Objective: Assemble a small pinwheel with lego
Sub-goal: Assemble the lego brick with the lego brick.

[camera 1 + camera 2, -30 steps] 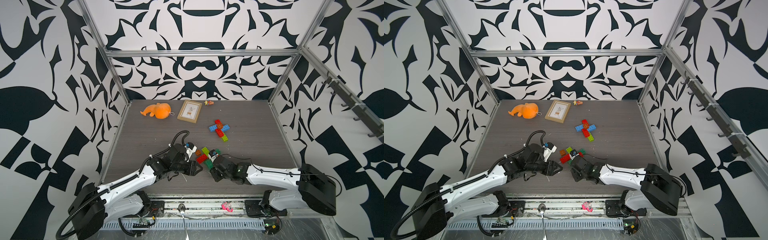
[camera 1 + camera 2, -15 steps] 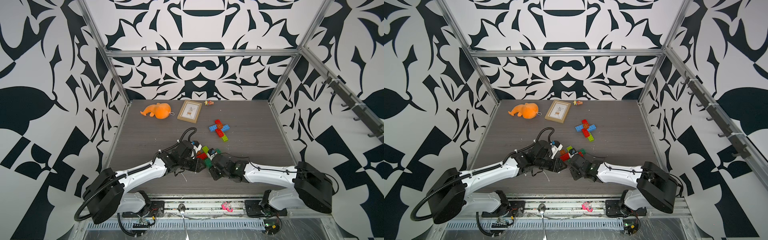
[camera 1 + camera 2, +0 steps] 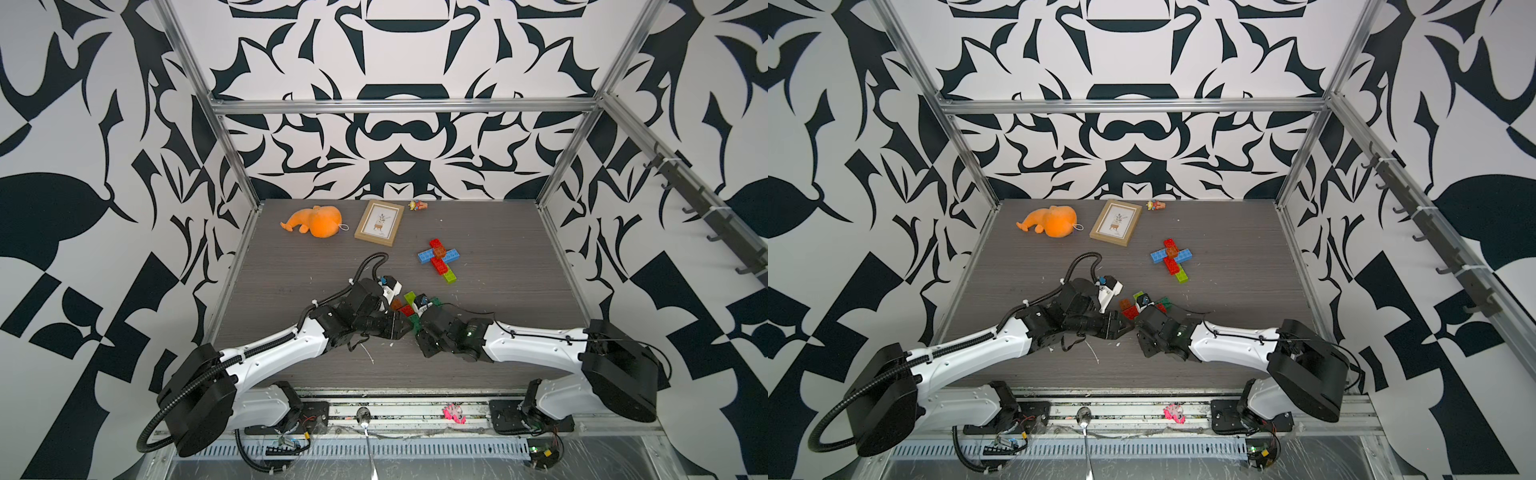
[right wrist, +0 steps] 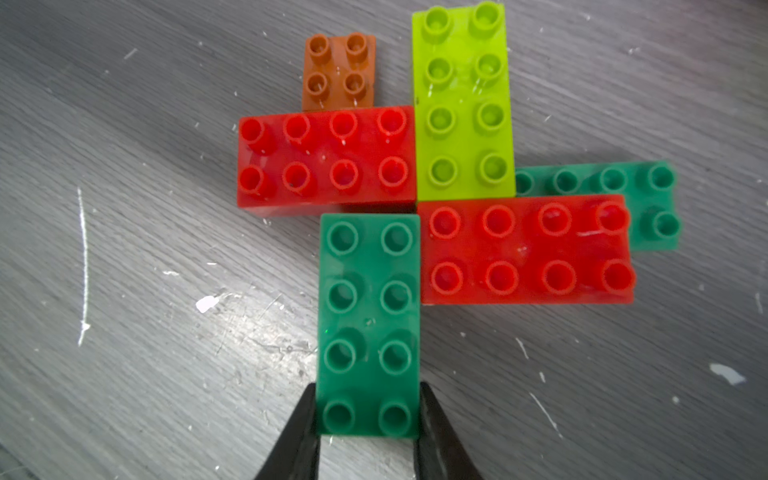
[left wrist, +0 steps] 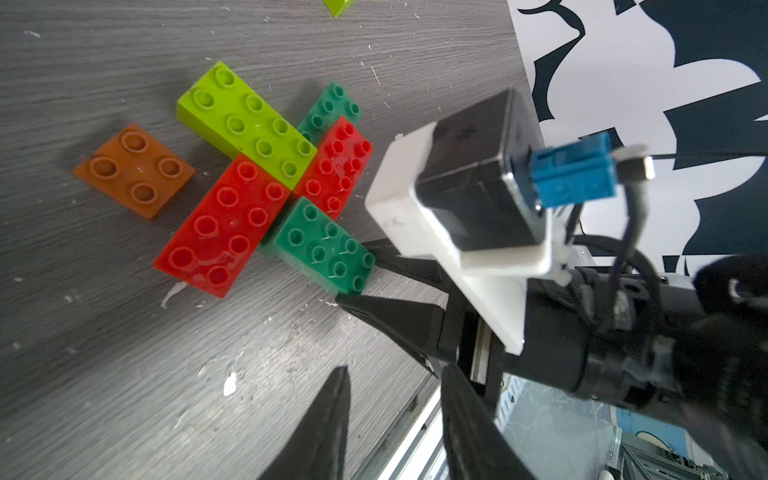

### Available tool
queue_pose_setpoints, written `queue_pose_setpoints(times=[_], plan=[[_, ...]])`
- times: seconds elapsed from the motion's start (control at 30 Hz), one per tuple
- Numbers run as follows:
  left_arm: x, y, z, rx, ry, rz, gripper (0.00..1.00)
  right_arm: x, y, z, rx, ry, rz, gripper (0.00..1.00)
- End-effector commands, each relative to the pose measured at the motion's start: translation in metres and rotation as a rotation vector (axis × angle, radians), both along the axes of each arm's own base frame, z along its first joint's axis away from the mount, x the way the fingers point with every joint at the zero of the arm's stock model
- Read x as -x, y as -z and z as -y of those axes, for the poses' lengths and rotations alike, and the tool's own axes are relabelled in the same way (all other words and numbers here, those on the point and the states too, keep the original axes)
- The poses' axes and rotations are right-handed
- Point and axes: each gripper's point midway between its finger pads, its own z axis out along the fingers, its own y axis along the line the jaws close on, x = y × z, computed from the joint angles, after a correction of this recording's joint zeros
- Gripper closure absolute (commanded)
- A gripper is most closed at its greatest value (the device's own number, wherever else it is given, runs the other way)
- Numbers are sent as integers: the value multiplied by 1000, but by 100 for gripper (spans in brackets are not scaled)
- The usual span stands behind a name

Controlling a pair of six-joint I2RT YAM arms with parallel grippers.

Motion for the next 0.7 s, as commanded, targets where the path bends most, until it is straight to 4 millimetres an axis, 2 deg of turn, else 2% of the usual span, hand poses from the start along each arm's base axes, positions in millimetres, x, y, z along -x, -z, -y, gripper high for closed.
queue_pose_setpoints(times=[0.0,0.03,0.07,0.37,0.53,0.67], plan=[[-3,6,1,-15,-8,-5,60,-10,-11,-5,-20,38,22,91],[-4,3,2,-11,-7,0,60,-10,-10,-4,-14,41,17,91],[-5,14,4,-35,-7,-19,60,-9,-9,-4,-11,43,14,91],[-21,31,21,-78,-4,-37,71,-11,-6,-4,12,63,-13,91],[-33,29,22,-71,-39,-12,72,-17,-8,2,35,107,2,91],[-34,28,28,-66,-20,-17,73,-17,-5,4,39,126,-11,91]])
